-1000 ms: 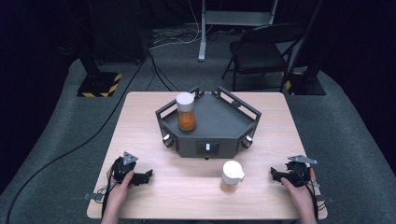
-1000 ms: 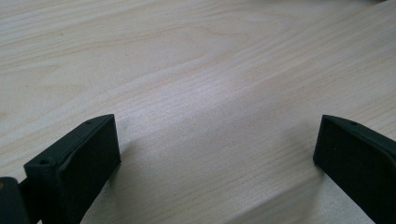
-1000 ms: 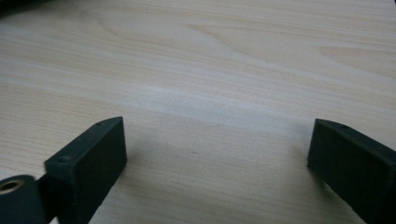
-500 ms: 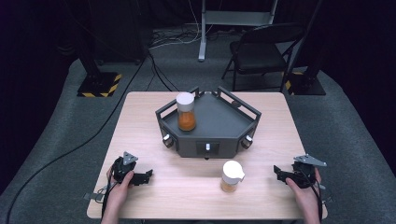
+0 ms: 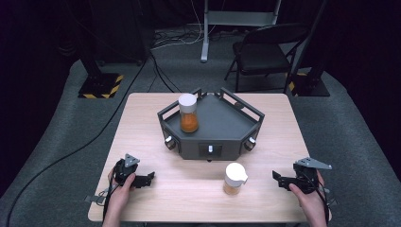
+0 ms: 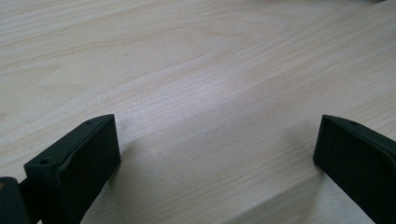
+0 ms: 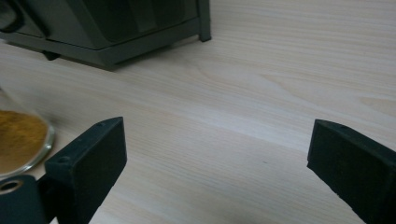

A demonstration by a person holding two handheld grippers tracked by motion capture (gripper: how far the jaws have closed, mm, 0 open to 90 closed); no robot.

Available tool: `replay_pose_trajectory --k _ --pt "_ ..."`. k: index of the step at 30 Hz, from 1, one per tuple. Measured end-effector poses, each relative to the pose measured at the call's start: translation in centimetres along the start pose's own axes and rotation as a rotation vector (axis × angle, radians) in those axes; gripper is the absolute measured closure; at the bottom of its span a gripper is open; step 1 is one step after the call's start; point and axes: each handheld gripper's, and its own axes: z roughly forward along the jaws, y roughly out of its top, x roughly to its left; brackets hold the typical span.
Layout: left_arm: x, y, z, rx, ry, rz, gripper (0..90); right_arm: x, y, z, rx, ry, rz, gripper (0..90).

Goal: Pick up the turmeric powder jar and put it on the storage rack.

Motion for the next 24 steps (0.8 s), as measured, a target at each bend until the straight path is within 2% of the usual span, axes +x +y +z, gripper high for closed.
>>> replay_pose_trajectory --k 7,24 --pt "0.0 0.0 0.0 -0.001 0.000 0.000 0.0 0.8 0.3 -0.8 -0.034 0.046 -0.032 2.4" --pt "0.0 0.0 0.0 -0.002 0.000 -0.001 0.0 3.2 1.3 -1.5 -0.066 0.140 -0.112 2.2"
